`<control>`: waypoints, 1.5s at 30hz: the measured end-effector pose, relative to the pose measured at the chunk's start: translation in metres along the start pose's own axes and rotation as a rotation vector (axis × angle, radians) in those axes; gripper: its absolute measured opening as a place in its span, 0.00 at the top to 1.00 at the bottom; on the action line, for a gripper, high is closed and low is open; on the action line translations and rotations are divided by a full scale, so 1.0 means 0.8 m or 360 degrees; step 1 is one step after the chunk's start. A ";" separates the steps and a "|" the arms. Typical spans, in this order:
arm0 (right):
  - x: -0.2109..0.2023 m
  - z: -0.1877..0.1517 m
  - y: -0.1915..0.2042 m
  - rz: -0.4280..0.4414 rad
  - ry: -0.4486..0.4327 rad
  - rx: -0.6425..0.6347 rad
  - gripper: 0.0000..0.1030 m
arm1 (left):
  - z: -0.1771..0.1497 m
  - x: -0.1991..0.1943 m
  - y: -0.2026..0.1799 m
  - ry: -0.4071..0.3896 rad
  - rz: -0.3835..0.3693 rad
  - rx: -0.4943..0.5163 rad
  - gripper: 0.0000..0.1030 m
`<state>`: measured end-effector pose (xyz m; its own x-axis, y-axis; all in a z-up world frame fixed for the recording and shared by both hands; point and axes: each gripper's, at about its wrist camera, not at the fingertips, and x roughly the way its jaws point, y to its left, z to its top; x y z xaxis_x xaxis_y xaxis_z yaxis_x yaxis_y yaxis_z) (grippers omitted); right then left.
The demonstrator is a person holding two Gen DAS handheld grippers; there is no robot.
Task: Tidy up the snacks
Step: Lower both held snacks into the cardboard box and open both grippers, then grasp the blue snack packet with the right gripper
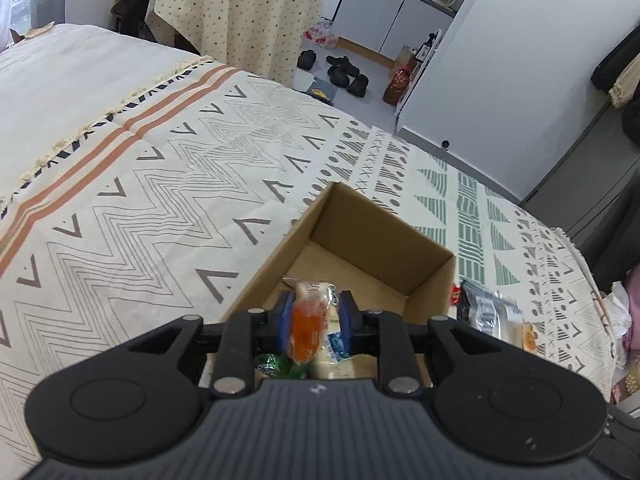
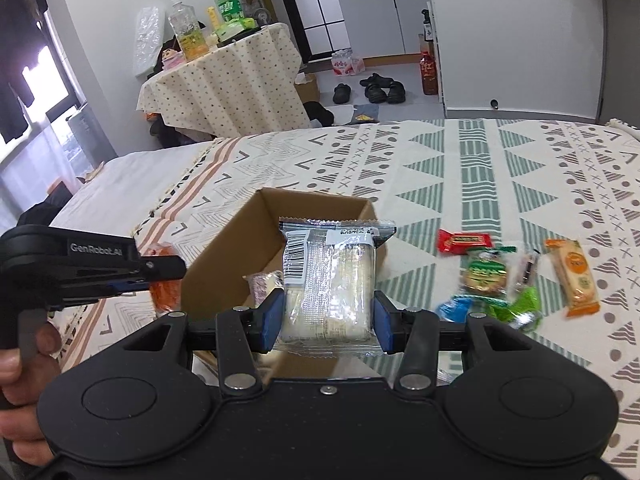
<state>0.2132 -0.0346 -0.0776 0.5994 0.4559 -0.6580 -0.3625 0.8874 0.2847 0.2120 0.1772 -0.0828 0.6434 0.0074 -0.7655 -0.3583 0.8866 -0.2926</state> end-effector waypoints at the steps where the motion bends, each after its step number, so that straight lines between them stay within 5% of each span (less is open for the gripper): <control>1: 0.003 0.001 0.004 0.0006 0.0002 -0.0003 0.56 | 0.001 0.001 0.002 0.0010 0.0005 -0.0003 0.78; 5: 0.017 0.006 0.015 0.0028 0.0018 -0.0009 0.56 | 0.002 0.001 0.009 0.0046 0.0008 -0.0007 0.73; 10: 0.023 0.011 0.021 0.0112 0.0037 0.0042 0.53 | -0.001 -0.004 0.015 0.0050 0.0041 -0.0004 0.51; 14: 0.016 0.012 0.030 0.0051 0.0006 -0.0011 0.40 | -0.005 -0.010 0.013 0.0064 0.0060 -0.0009 0.36; 18: 0.009 0.007 0.017 0.0014 0.0021 0.0036 0.40 | -0.011 -0.020 0.009 0.0057 0.0094 -0.0001 0.21; 30: -0.033 -0.012 -0.011 -0.0032 0.0008 0.0103 0.25 | -0.040 -0.052 -0.012 0.0074 0.0105 0.0080 0.08; 45: -0.102 -0.032 -0.045 -0.0070 -0.0026 0.0200 0.09 | -0.076 -0.100 -0.051 0.0076 -0.0032 0.0085 0.01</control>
<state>0.1593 -0.1051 -0.0518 0.6247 0.4166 -0.6605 -0.2438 0.9076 0.3419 0.1341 0.1121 -0.0444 0.6170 -0.0317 -0.7863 -0.3078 0.9099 -0.2782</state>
